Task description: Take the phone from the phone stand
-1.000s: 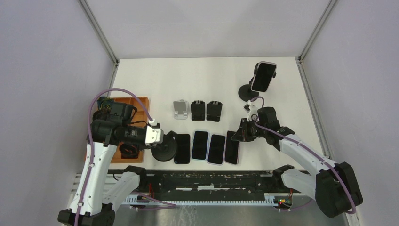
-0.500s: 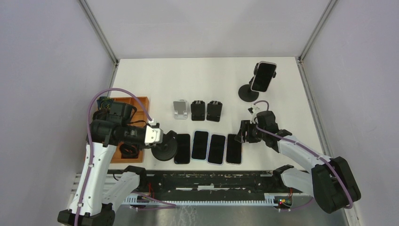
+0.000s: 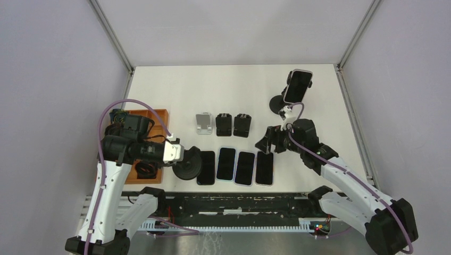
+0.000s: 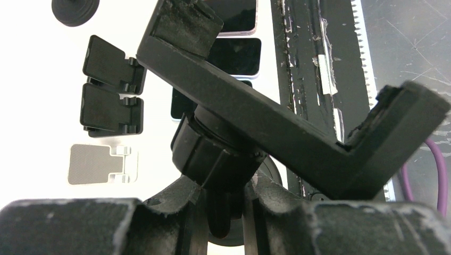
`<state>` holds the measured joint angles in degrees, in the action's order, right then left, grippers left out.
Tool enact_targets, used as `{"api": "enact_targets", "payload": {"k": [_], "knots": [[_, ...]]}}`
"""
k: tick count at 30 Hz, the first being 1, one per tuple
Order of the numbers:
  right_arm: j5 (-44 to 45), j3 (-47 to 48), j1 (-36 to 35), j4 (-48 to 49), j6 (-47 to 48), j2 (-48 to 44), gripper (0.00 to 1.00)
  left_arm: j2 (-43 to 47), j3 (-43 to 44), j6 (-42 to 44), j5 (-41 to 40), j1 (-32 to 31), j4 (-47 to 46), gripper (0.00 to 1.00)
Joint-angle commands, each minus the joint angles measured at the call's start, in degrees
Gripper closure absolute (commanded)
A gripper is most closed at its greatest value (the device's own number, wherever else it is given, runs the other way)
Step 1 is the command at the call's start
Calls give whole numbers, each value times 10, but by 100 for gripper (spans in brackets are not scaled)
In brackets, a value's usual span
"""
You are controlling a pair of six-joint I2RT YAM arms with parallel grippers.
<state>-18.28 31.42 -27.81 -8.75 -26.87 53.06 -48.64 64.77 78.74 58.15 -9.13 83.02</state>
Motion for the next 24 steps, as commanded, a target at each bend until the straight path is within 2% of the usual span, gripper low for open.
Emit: {"api": "enact_targets", "payload": {"k": [1,4,8,12,16,24], "knots": [[-81,113,-103,91,-23,-1,15,1,18,-22,51,1,-32,98],[-100,170,-184,136,-27,23,15,2,18,-25,50,1,-33,98],[-122,233,-256,188,-42,68,15,6,12,-24,40,1,-33,98],[-152,294,-312,189,-26,130,14,8,11,-23,33,1,-31,98],[-148,346,-347,131,25,179,15,8,14,-15,32,1,-18,98],[-152,379,-356,136,35,235,17,3,17,9,39,1,9,98]]}}
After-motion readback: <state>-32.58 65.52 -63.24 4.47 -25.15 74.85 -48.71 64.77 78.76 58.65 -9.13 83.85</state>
